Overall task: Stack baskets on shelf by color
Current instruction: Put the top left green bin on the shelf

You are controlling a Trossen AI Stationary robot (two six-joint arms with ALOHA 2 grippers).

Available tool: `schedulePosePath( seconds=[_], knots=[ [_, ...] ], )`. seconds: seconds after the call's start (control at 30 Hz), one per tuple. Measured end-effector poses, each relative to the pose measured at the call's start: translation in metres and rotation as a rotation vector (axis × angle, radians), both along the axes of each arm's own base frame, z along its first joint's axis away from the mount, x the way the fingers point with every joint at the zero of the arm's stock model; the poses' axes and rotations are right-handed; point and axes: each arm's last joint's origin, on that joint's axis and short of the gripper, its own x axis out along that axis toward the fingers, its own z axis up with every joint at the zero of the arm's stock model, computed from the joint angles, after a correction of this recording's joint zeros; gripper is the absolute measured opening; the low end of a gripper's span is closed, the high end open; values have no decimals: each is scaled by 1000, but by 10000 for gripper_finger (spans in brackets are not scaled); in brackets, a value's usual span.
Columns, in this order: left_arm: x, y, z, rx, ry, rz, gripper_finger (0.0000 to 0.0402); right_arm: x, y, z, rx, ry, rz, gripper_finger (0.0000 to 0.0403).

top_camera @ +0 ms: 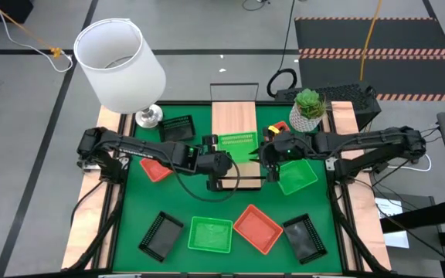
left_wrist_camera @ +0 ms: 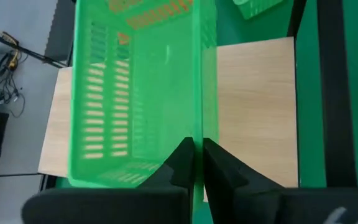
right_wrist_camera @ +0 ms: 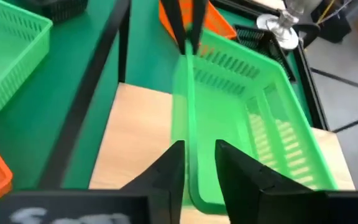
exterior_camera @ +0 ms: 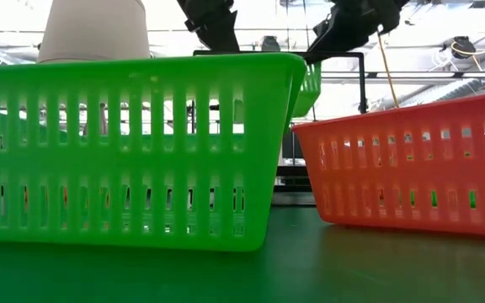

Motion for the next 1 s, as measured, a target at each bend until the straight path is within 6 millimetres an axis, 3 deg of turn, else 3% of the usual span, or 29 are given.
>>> schedulePosePath(
  seconds=[0.23, 0.43, 0.77, 1.0],
  knots=[
    [0, 0, 0, -10, 0, -13, 16, 0, -1, -2, 3, 17, 0, 9],
    [1, -1, 1, -30, -15, 1, 57, -3, -1, -12, 26, 45, -23, 11],
    [-5, -15, 8, -27, -50, -7, 170, -4, 0, -42, 111, -22, -19, 6],
    [-10, -15, 14, 4, -63, 25, 188, -9, 0, -63, 87, -46, -3, 6]
  ],
)
